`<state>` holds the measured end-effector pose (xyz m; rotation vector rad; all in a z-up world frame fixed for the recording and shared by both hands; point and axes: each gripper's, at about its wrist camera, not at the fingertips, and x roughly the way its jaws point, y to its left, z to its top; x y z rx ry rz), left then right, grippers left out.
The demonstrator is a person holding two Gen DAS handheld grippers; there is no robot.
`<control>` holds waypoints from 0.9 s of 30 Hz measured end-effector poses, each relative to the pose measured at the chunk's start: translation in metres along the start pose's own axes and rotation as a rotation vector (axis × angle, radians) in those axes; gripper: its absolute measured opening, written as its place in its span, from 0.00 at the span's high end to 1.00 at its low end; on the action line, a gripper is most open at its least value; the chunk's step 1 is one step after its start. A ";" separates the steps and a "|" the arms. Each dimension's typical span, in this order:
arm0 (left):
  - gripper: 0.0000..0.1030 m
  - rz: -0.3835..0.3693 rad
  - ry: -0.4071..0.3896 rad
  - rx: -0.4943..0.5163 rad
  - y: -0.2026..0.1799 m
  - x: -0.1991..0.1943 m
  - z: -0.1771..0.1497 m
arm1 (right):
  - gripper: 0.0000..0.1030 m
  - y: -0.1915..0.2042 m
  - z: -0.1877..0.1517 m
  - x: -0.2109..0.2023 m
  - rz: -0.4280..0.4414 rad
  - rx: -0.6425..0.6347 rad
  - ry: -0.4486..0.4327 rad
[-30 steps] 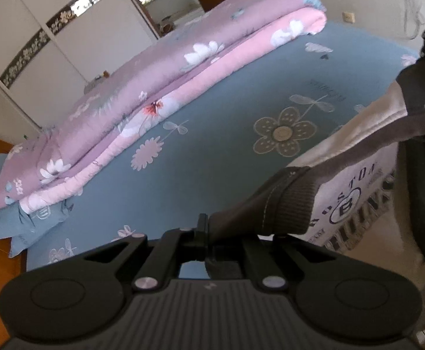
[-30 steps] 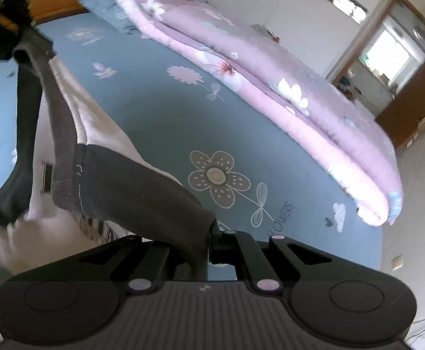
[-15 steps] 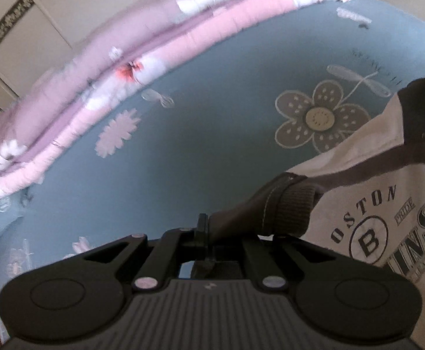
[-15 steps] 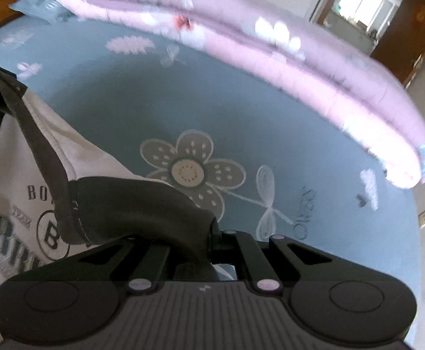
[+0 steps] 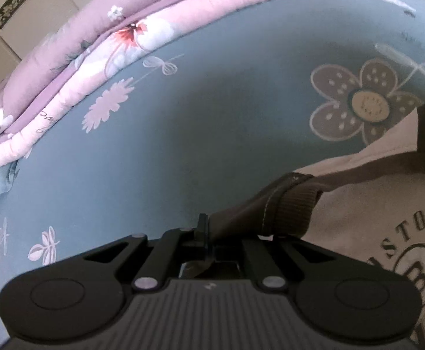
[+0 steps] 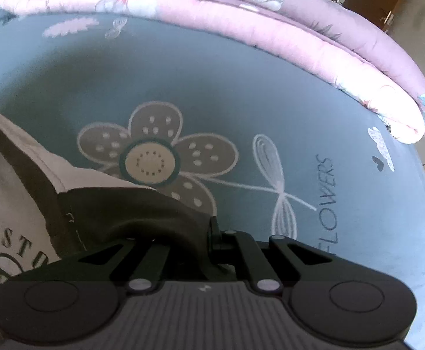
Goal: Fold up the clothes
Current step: 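Lower the hanging shirt onto the sheet with both tools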
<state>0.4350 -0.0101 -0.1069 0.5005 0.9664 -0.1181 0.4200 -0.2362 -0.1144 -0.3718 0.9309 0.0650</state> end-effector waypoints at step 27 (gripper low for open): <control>0.28 -0.104 0.078 -0.092 -0.009 -0.178 -0.179 | 0.39 -0.066 -0.156 -0.182 0.309 0.074 0.171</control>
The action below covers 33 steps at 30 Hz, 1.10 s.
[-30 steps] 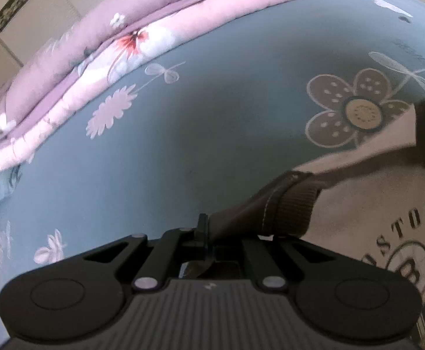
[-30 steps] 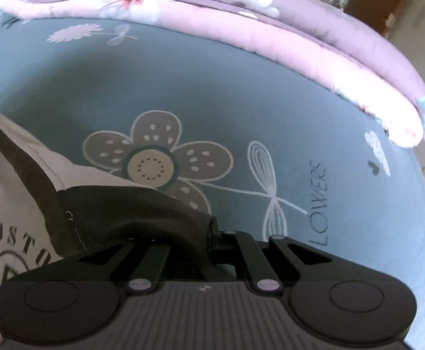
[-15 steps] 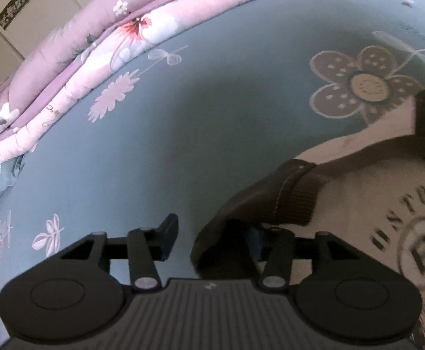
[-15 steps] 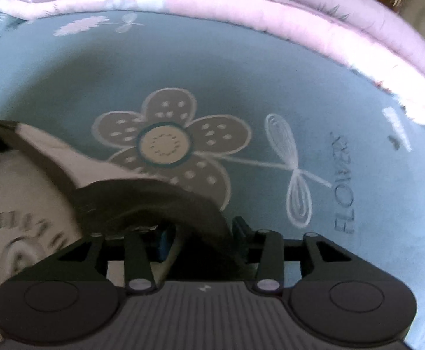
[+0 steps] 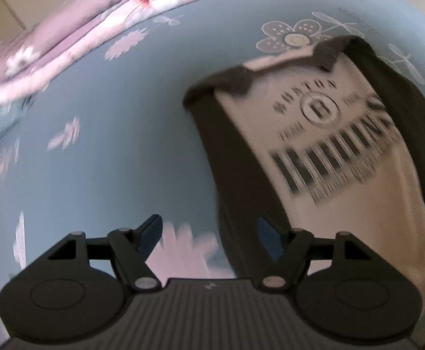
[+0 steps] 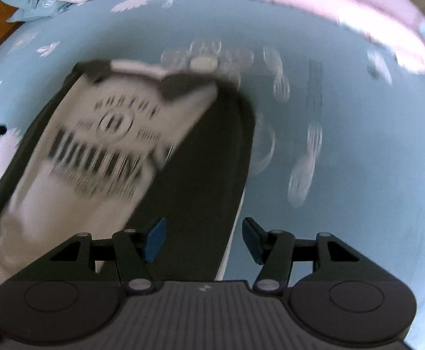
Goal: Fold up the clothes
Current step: 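Lower the hanging shirt onto the sheet with both tools, then release the shirt with both tools and smooth it flat, print facing up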
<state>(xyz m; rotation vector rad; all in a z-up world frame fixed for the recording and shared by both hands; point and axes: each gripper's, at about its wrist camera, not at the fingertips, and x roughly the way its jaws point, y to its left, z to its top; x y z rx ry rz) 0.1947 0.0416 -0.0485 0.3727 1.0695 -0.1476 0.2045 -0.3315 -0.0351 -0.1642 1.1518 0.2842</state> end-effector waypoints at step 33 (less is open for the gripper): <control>0.28 -0.150 0.080 -0.223 -0.020 -0.007 -0.101 | 0.94 -0.045 -0.064 -0.035 -0.265 0.039 -0.031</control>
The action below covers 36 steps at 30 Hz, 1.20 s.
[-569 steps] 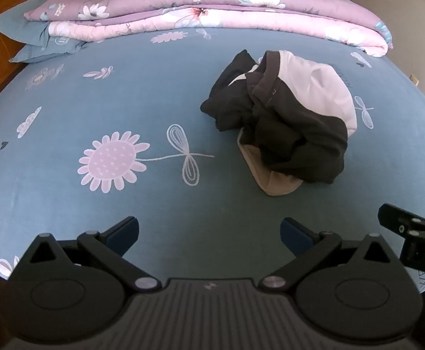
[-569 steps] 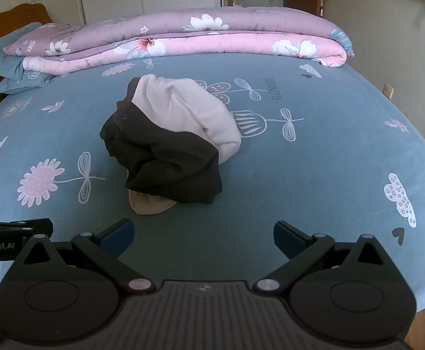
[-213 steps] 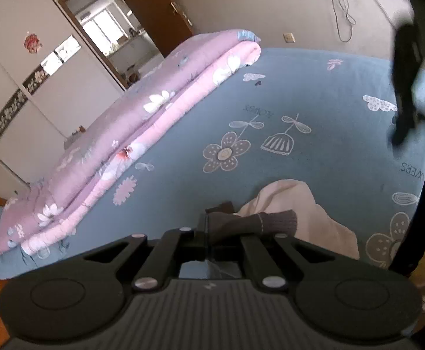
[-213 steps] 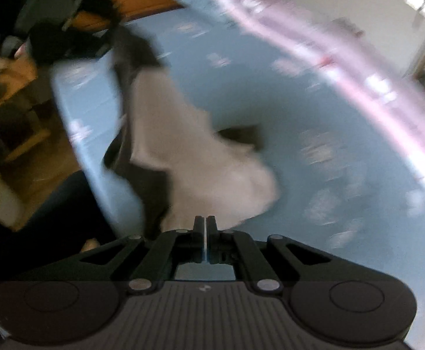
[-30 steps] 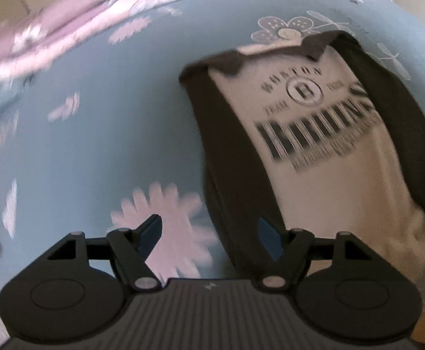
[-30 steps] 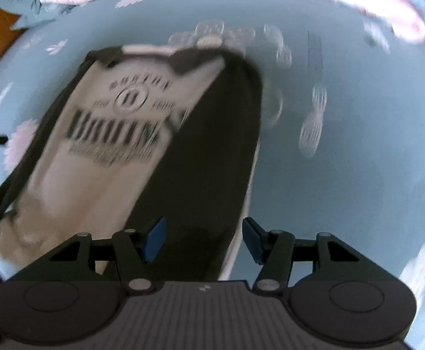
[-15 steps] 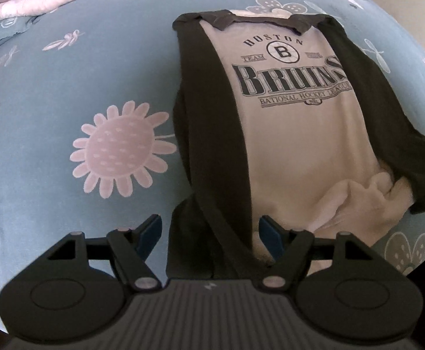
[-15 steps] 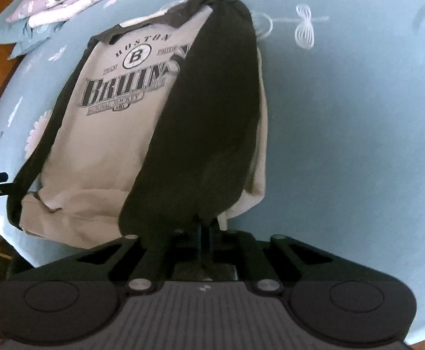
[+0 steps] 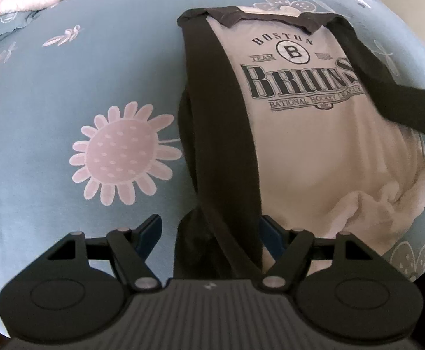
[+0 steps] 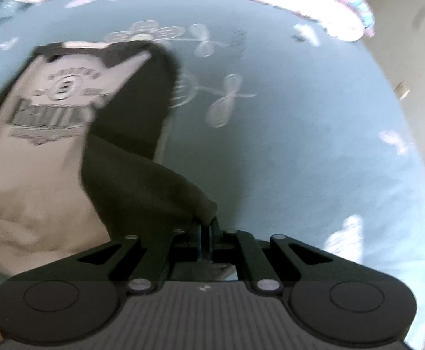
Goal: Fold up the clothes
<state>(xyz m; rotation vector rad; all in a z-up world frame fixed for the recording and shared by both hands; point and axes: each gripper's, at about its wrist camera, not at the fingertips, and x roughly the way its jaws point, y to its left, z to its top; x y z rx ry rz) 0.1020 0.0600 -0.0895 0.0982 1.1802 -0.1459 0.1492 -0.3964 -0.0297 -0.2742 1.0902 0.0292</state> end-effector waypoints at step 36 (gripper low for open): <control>0.29 -0.137 0.041 -0.088 0.035 -0.002 -0.011 | 0.60 -0.093 0.039 0.073 -0.236 0.223 -0.021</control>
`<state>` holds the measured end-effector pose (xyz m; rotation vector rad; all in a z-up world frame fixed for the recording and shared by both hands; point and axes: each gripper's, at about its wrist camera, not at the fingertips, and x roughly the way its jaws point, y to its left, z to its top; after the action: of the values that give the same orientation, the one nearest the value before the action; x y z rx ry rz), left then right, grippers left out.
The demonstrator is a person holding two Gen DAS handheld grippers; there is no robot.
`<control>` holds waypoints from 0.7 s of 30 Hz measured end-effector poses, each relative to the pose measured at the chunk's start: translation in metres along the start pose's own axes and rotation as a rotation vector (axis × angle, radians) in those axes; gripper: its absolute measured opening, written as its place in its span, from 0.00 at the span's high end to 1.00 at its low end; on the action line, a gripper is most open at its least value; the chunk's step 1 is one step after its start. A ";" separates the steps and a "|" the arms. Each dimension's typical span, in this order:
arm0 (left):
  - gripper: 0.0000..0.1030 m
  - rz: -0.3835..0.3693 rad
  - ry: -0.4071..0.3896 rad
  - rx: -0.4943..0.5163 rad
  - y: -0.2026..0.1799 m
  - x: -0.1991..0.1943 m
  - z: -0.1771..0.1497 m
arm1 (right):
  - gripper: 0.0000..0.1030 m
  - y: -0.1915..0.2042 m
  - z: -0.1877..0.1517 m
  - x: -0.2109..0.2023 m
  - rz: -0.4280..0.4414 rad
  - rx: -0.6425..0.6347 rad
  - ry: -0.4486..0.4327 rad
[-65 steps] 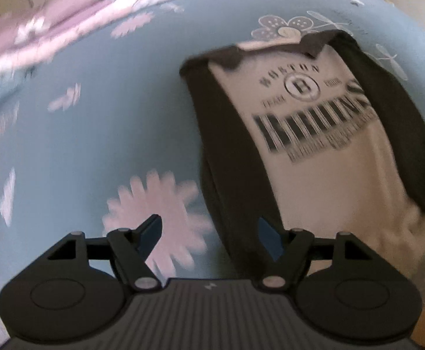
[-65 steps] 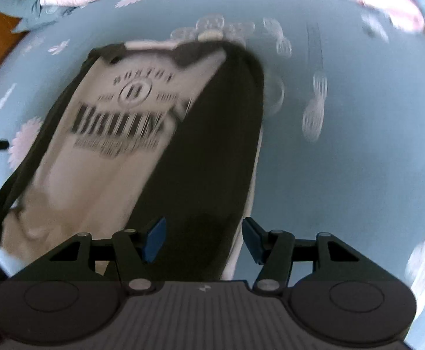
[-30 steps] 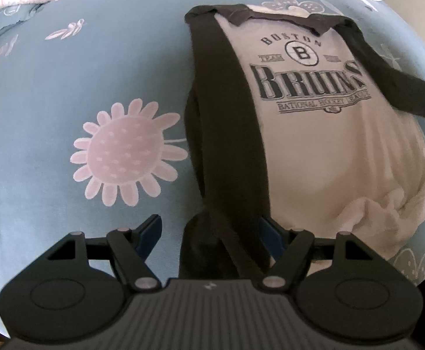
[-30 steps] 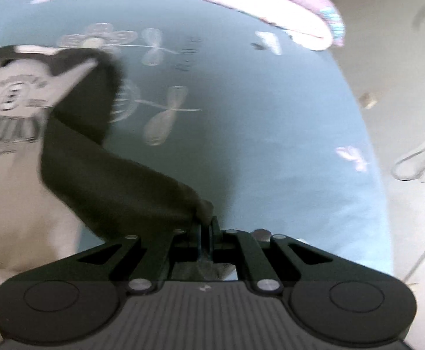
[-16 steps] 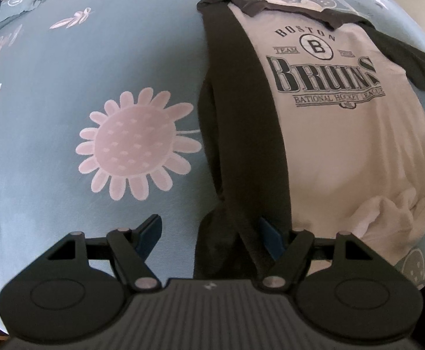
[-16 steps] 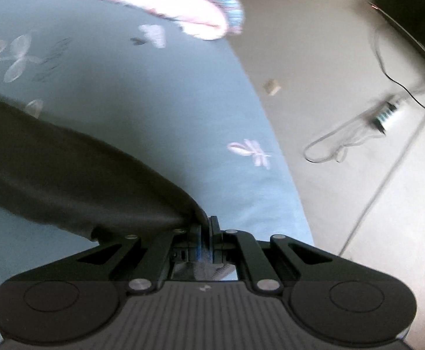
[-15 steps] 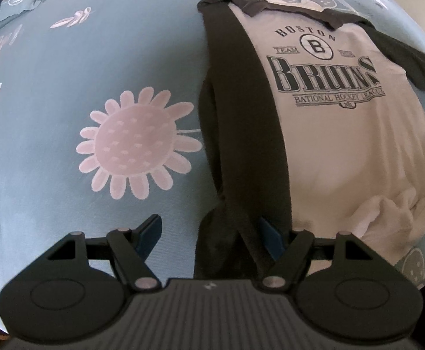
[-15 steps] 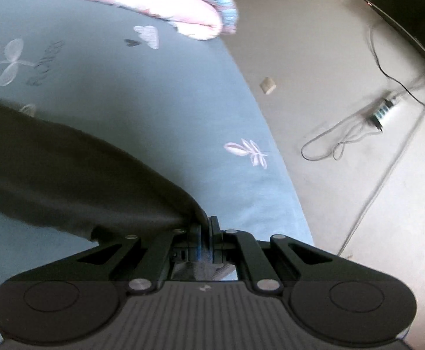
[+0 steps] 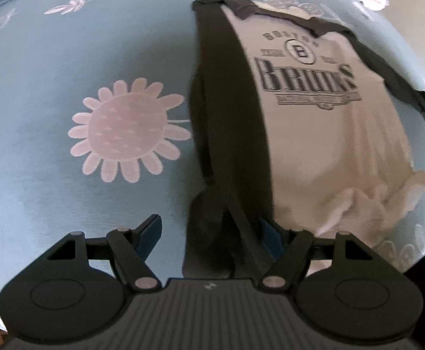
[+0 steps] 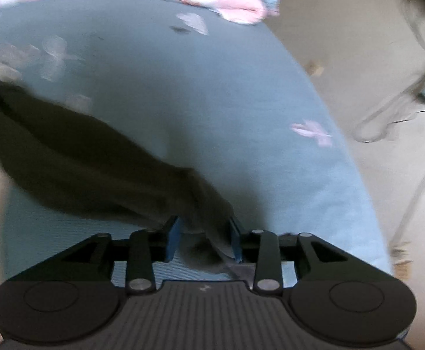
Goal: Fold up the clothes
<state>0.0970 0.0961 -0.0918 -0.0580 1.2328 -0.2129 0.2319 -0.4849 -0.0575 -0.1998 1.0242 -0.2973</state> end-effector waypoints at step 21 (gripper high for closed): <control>0.94 -0.021 -0.050 -0.002 -0.009 -0.016 -0.011 | 0.57 0.168 -0.070 -0.130 0.460 -0.383 -0.057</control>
<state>0.0803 0.0910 -0.0787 -0.0779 1.1826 -0.2274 0.1334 -0.2846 -0.0386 -0.3078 1.0334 0.3240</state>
